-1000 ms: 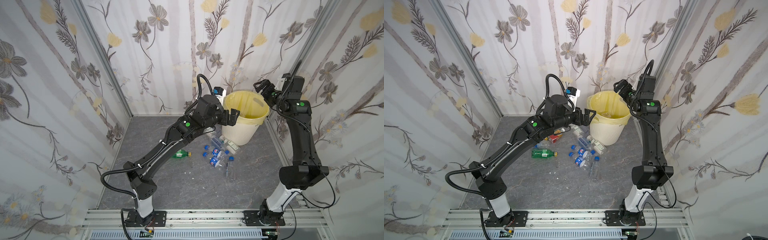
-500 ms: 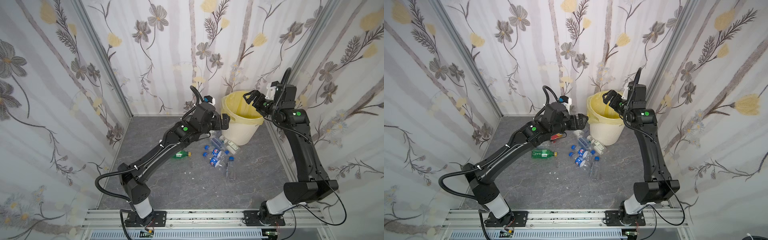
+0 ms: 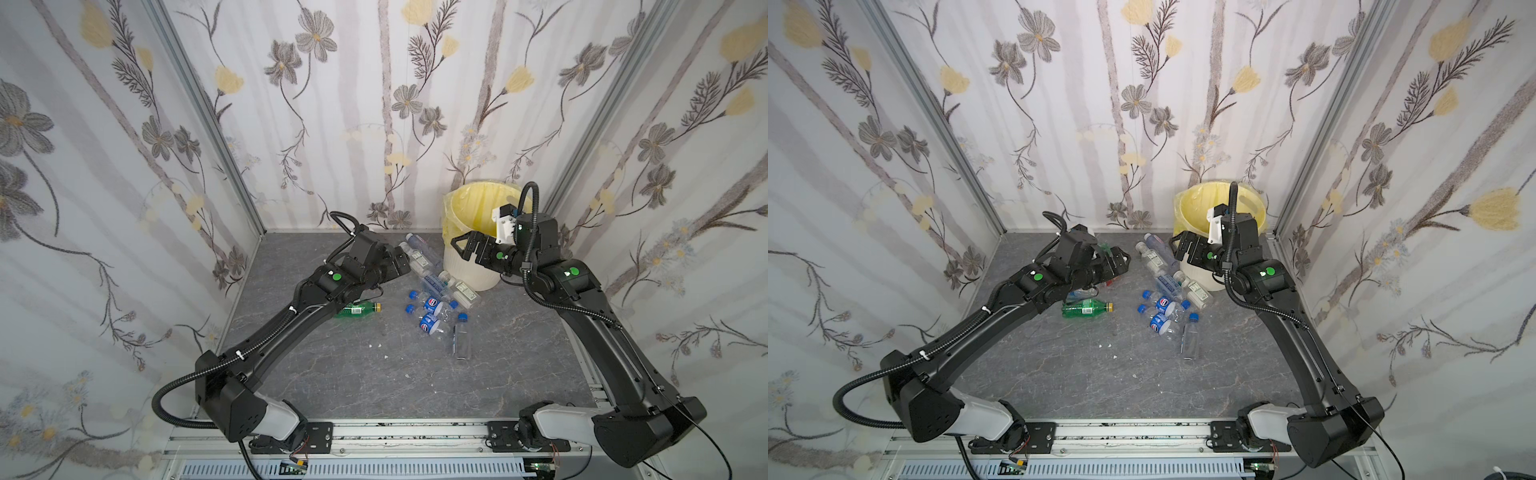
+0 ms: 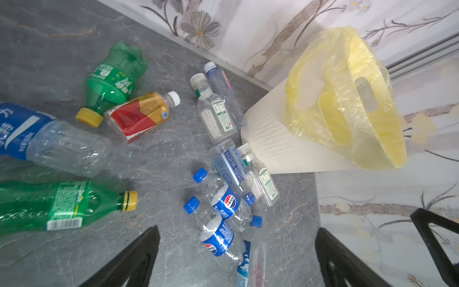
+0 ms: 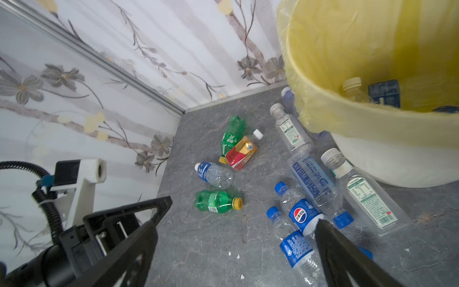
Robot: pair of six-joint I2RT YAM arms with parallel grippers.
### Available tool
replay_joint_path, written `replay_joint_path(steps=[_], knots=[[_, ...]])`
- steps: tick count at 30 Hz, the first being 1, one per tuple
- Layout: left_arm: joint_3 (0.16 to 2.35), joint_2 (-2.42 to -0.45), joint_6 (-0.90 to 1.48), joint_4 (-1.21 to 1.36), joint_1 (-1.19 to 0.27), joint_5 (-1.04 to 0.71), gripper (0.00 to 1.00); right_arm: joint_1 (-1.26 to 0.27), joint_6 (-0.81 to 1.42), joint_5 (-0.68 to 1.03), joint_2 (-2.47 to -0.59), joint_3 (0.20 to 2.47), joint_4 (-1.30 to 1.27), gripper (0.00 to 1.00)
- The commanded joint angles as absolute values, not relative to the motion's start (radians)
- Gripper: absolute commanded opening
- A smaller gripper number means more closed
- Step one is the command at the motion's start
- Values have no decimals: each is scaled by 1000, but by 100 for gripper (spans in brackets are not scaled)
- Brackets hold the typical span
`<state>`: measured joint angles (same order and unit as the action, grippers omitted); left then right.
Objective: Throw the plastic bottles in the bin
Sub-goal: 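Move both grippers back over the bottles near the robot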
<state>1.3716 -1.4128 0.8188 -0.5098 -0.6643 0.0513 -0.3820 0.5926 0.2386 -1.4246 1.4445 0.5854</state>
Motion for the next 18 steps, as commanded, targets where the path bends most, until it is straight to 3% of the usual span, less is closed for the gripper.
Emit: replay_joint_path(steps=[1,8,18], knots=[[1254,-1360,810,-512,-614,28,100,-428,578,152,-1401,1389,544,100],[1091,-1327,591,-512,-459,16,100,-616,554,17,-1485,1349,518,100],[1026,-1373,438,-496,-353,70,100,-731,576,45,-1661,1422,528,100]])
